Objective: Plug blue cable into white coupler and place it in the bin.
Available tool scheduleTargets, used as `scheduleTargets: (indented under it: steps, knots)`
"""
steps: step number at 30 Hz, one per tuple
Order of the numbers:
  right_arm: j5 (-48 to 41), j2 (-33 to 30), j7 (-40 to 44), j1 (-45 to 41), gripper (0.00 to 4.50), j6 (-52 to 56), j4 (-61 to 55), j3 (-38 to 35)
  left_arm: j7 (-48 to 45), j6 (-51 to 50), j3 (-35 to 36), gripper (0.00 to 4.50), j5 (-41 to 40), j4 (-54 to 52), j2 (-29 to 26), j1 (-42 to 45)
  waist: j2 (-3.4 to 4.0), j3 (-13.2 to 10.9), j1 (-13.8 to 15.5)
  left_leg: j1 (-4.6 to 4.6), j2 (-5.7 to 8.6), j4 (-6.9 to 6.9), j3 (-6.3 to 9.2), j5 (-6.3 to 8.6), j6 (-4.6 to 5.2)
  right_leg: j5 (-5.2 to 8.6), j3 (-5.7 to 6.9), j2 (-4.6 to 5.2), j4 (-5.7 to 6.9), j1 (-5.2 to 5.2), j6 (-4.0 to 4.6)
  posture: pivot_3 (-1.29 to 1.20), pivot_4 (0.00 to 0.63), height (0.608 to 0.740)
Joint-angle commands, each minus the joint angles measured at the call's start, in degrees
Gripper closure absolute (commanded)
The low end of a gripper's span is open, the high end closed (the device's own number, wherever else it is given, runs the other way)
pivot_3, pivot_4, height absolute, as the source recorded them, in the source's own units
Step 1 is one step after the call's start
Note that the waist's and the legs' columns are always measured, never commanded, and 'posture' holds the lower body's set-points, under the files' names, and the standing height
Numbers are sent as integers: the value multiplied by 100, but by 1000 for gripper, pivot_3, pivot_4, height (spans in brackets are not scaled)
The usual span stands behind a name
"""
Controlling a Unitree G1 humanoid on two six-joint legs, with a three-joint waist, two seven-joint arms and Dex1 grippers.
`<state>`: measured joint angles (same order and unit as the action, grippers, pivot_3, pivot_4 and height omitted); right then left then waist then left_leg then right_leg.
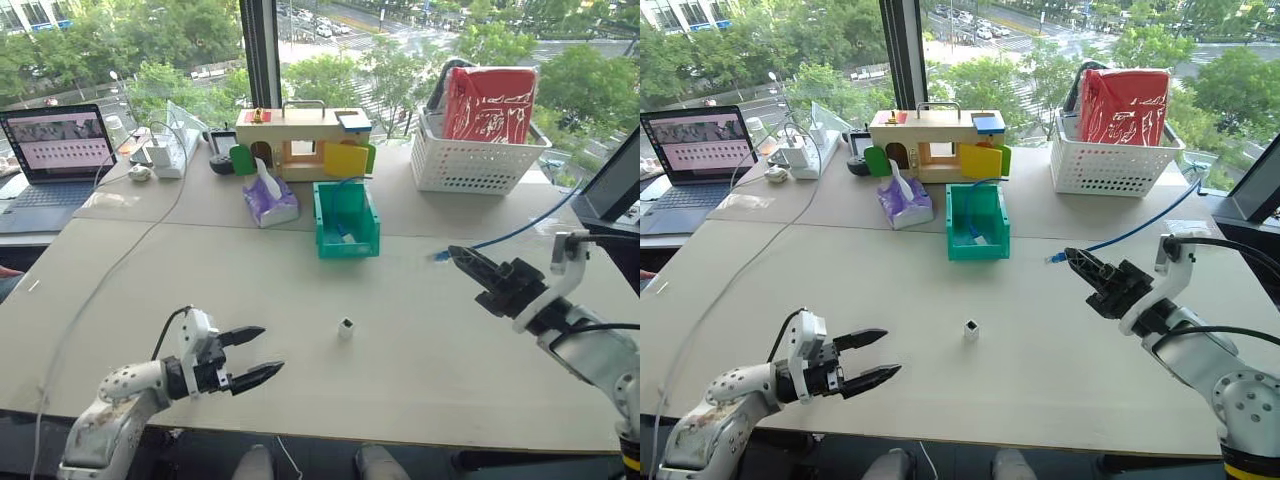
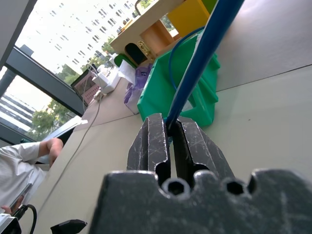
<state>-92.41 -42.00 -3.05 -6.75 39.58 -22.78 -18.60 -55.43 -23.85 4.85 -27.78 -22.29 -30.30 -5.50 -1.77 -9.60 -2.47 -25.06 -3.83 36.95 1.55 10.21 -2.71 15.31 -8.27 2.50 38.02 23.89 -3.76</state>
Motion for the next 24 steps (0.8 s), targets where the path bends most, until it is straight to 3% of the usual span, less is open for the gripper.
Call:
scheduleTargets:
  steps: [1, 8, 24]
  knots:
    - [-6, 10, 74, -112, 4500, 81, -76, -127, 746, 108, -586, 88, 533, -644, 270, 106, 4, 3, -1, 1, 2, 0, -2, 0, 0, 0, -3, 1, -2, -2, 0, 0, 150, 724]
    - [-160, -58, -115, 65, 4500, 165, -353, -300, 1575, -77, -1252, 88, 1162, -242, 664, 551, 11, 7, -35, 6, 2, -1, -1, 0, 0, 0, -5, -3, -1, -4, 0, 0, 150, 724]
    - [-382, -247, -568, 623, 4500, 131, -957, -743, 1824, 220, -2324, 88, 1723, 1171, 1482, 1520, 19, 11, -15, 46, 5, -5, -1, 2, 2, 5, -3, -1, -21, -57, -8, 0, 150, 724]
